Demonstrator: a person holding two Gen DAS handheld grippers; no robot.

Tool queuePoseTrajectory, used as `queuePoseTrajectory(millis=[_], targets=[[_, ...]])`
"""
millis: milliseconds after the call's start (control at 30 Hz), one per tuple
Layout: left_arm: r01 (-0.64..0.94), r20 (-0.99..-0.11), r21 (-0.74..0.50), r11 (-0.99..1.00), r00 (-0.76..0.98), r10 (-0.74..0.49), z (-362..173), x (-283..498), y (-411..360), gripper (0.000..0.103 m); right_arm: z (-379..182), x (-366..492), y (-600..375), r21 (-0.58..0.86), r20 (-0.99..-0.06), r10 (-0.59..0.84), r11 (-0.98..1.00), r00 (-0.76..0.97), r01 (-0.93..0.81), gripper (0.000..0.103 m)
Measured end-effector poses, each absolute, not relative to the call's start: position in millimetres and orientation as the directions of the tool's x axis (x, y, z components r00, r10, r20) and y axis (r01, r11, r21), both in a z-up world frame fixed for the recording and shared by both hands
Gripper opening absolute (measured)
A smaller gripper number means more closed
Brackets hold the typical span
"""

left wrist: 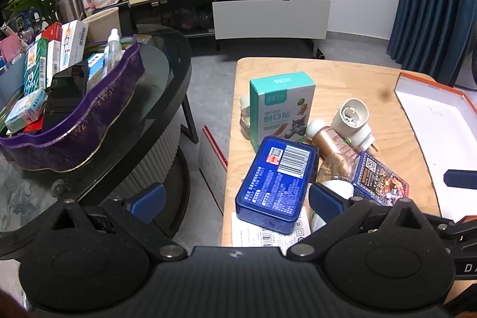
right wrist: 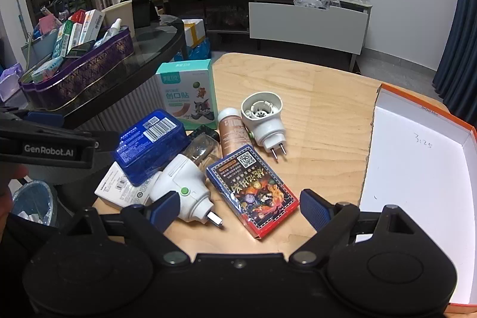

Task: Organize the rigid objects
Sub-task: 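Reach the left tool to the blue tin while the right tool reaches the colourful card box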

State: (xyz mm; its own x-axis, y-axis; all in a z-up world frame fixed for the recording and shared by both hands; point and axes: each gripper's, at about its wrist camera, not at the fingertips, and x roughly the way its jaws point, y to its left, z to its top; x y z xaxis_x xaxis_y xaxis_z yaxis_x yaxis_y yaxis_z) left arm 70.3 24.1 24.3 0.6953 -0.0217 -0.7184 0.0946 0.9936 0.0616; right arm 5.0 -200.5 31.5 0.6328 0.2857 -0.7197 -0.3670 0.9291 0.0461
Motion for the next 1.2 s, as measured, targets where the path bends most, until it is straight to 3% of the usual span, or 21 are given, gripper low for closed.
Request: queuePoseTrajectory(millis=[767, 1200], targets=[[0.12, -0.741, 0.065, 0.991, 0.67, -0.033, 14, 85, 23, 0.103, 24, 15, -205, 0.072, -0.76, 0.279, 0.934, 0.587, -0.351, 0.102], [0.152, -0.749, 0.069, 0.986, 0.661, -0.05, 6, 97, 23, 0.103, 19, 18, -207, 0.062, -0.738, 0.282, 0.933, 0.614, -0.354, 0.102]])
